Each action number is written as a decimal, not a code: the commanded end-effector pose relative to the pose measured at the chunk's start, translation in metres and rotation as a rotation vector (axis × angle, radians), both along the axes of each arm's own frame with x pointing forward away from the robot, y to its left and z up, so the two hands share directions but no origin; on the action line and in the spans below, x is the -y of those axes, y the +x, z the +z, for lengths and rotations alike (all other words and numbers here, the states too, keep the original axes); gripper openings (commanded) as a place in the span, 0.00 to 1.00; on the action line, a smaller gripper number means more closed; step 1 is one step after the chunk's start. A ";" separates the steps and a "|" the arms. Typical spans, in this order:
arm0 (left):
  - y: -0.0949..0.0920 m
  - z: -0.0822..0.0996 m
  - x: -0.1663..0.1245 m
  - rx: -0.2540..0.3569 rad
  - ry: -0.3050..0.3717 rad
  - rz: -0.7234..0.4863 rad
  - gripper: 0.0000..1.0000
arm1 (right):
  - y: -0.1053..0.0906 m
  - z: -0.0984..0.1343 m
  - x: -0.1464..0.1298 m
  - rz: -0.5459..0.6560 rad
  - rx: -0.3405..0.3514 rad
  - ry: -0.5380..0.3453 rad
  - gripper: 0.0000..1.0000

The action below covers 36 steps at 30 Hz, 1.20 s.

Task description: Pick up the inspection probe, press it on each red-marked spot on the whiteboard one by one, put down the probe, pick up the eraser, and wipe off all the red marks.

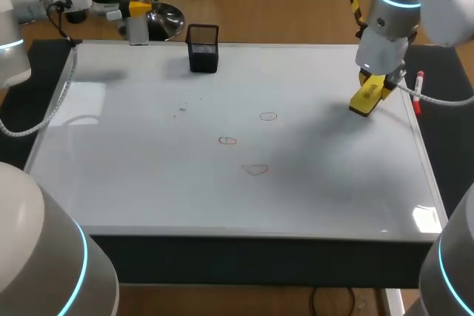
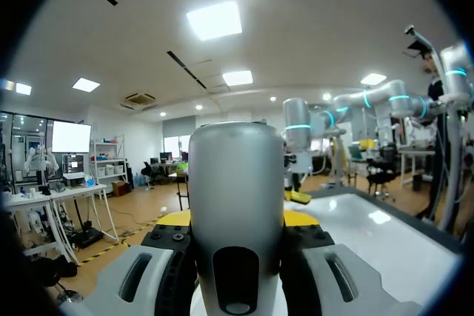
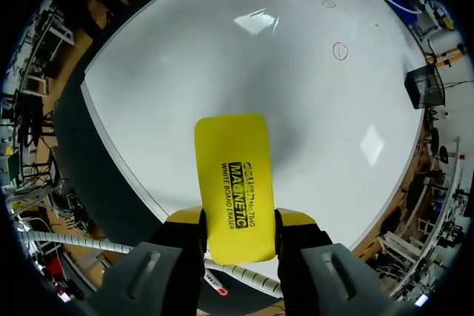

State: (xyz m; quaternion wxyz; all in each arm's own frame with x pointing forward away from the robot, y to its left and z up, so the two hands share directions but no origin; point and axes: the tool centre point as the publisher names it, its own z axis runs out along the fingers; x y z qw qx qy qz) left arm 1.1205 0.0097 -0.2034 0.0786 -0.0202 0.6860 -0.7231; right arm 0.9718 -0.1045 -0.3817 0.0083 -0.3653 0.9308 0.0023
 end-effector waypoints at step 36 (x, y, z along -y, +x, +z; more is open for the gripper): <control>-0.115 0.033 0.123 0.030 -0.039 -0.153 0.00 | 0.000 0.001 0.000 0.001 -0.001 -0.004 0.00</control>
